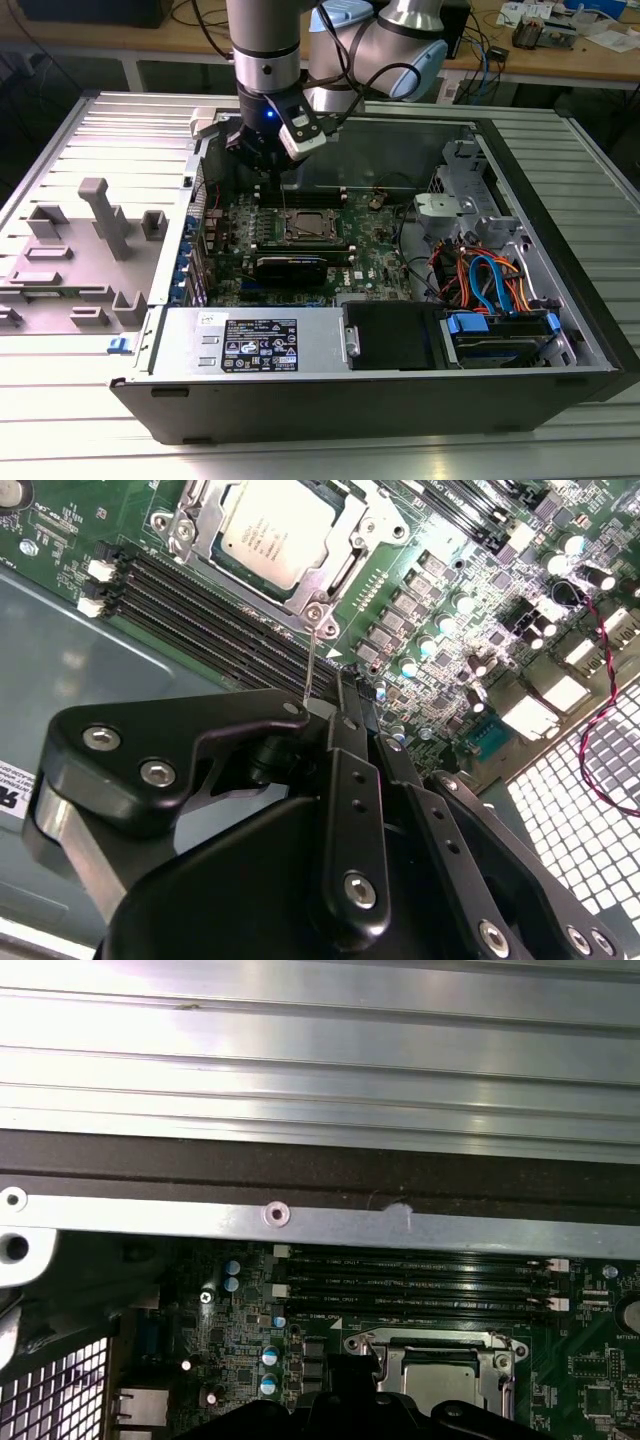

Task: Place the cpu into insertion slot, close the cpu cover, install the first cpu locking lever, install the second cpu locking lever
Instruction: 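Install the first cpu locking lever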

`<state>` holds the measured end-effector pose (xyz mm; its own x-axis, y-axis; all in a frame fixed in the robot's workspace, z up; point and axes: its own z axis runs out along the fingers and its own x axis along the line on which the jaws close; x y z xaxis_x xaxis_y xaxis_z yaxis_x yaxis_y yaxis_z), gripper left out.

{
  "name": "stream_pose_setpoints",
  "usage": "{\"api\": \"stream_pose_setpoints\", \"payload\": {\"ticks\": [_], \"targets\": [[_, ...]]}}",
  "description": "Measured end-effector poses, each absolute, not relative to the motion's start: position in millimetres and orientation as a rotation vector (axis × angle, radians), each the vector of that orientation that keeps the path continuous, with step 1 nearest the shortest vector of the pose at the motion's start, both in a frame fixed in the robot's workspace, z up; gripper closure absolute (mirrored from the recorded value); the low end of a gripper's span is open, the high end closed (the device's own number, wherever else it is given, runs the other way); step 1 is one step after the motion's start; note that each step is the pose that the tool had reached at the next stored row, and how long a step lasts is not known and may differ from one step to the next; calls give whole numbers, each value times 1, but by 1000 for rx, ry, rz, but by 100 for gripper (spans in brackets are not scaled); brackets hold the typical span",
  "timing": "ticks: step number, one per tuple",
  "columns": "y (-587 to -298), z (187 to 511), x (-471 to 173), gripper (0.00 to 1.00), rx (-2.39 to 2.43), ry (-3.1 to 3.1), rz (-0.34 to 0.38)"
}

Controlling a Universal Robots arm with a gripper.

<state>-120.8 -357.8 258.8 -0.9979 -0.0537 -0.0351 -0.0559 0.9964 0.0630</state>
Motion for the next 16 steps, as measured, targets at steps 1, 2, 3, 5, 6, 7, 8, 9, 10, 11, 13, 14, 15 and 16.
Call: {"api": "stream_pose_setpoints", "payload": {"ticks": [1,2,3,5,6,7,8,9,10,11,13,14,15,16], "targets": [[-358,259,-121,89,-85,3105,100],[-358,259,-121,89,-85,3105,100],[-358,259,-121,89,-85,3105,99],[-358,259,-120,89,-86,3105,100],[-358,259,-119,89,-85,3105,100],[-358,258,-118,89,-85,3105,99],[-358,258,-117,89,-85,3105,99],[-358,258,-114,89,-85,3105,100],[-358,258,-112,89,-85,3105,100],[-358,258,-111,89,-85,3105,100],[-358,257,-108,89,-85,3105,100],[-358,257,-107,89,-85,3105,100],[-358,257,-106,89,-85,3105,100],[-358,256,-105,89,-85,3105,100]]}}
